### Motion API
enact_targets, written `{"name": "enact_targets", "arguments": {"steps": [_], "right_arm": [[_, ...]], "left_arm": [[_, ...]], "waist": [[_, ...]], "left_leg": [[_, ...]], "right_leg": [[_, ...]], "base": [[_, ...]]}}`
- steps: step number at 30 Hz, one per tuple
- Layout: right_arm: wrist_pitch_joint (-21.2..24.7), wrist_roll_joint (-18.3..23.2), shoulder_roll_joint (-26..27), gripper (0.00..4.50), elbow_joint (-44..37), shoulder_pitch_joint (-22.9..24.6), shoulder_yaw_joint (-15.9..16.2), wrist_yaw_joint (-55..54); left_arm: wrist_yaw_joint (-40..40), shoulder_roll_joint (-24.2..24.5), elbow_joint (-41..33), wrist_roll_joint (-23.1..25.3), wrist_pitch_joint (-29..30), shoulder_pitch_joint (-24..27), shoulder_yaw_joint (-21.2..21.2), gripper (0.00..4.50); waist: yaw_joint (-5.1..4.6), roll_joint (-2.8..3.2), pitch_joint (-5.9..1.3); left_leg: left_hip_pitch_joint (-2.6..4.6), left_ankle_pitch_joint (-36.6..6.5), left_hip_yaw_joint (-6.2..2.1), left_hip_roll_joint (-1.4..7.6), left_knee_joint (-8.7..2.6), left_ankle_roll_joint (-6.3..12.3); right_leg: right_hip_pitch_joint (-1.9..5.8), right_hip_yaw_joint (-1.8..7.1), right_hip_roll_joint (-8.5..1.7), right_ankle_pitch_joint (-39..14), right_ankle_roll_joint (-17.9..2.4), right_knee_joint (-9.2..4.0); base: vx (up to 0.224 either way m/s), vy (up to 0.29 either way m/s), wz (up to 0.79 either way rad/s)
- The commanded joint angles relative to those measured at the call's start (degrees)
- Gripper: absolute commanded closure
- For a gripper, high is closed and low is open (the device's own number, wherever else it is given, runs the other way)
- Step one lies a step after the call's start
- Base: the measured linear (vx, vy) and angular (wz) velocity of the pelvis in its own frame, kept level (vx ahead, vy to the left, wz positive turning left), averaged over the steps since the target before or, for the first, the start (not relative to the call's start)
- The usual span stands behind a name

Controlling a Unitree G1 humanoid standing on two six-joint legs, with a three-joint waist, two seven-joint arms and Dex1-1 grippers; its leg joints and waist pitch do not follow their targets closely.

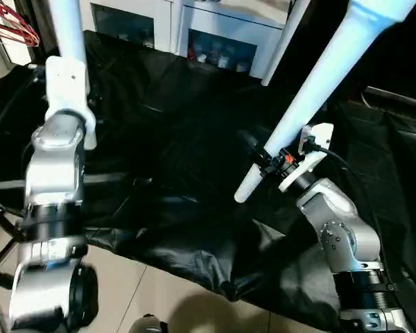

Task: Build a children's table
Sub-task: Flip table

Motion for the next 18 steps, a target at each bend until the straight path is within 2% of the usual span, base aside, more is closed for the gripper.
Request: {"name": "enact_targets", "arguments": {"steps": [1, 4, 5, 9, 11, 12, 15, 18], "right_arm": [[-0.38, -0.33, -0.22, 1.72, 0.2, 0.54, 0.26, 0.85], [-1.17, -1.27, -0.39, 1.99, 0.98, 1.13, 0.27, 1.06], [-1.46, -1.83, -0.6, 2.06, 1.06, 1.41, 0.52, 1.12], [-2.24, -3.69, -1.17, 2.41, 0.6, 3.1, 2.16, 1.49], [-2.53, -4.49, -1.15, 2.59, 0.41, 3.75, 2.69, 1.17], [-3.08, -6.41, -0.75, 2.67, -0.05, 4.81, 3.56, -0.67], [-3.84, -8.56, 0.33, 2.93, -0.08, 5.58, 3.95, -3.81], [-4.95, -10.64, 1.34, 3.09, 0.64, 5.78, 4.01, -6.54]], "left_arm": [[-0.96, -0.31, -3.7, 0.53, -0.5, -0.54, -2.87, 2.91], [-1.27, -0.9, -7.61, -0.31, -0.35, 4.61, -3.85, 2.91], [-1.62, -1.05, -8.54, -0.45, -0.26, 5.89, -4.24, 2.91], [-2.38, -1.95, -10.8, -1.27, -1.28, 10.83, -4.72, 2.91], [-2.27, -2.49, -10.75, -1.77, -2.63, 12.24, -4.42, 2.91], [-2.88, -3.18, -10.62, -2.97, -3.54, 14.15, -4.22, 2.91], [-3.17, -3.51, -9.71, -3.72, -4.46, 14.99, -4.42, 2.91], [-3.64, -3.43, -7.96, -4.28, -6.22, 15.11, -4.77, 2.91]], "waist": [[-0.08, 1.41, -4.62], [-0.2, 1.49, -4.31], [-0.3, 1.48, -4.08], [-0.32, 1.64, -3.8], [-0.39, 1.69, -3.64], [-0.53, 1.35, -3.57], [-0.57, 1.44, -3.73], [-0.8, 1.07, -3.69]], "left_leg": [[2.98, 0.68, -2.48, 5.5, -3.83, 3.24], [2.95, -3.34, -2.55, 5.7, -4.26, 1.19], [2.92, -6.0, -2.6, 5.74, -4.59, 0.11], [3.47, -12.71, -2.7, 5.83, -5.15, -2.92], [3.56, -14.68, -2.79, 5.82, -5.43, -4.11], [3.57, -15.88, -2.88, 5.84, -5.61, -4.71], [3.73, -16.61, -3.06, 5.81, -5.92, -6.01], [3.69, -17.92, -3.02, 5.58, -5.98, -6.58]], "right_leg": [[2.6, 2.83, -5.22, 10.92, -15.72, -1.72], [2.7, 2.99, -5.47, 6.95, -14.92, -2.19], [2.75, 3.09, -5.51, 3.85, -14.31, -2.56], [2.32, 3.24, -5.46, -4.15, -12.33, -3.57], [2.14, 3.25, -5.32, -5.99, -11.31, -3.85], [2.13, 3.23, -5.24, -7.02, -10.59, -4.02], [1.99, 3.15, -5.11, -6.68, -9.32, -3.98], [1.85, 3.24, -5.11, -7.63, -8.22, -4.08]], "base": [[0.0, 0.0, 0.0], [0.0, 0.0, 0.0], [0.0, 0.0, 0.0], [0.0, 0.0, 0.0], [0.0, 0.0, 0.0], [0.0, 0.0, 0.0], [0.0, 0.0, 0.0], [0.0, 0.0, 0.0]]}}
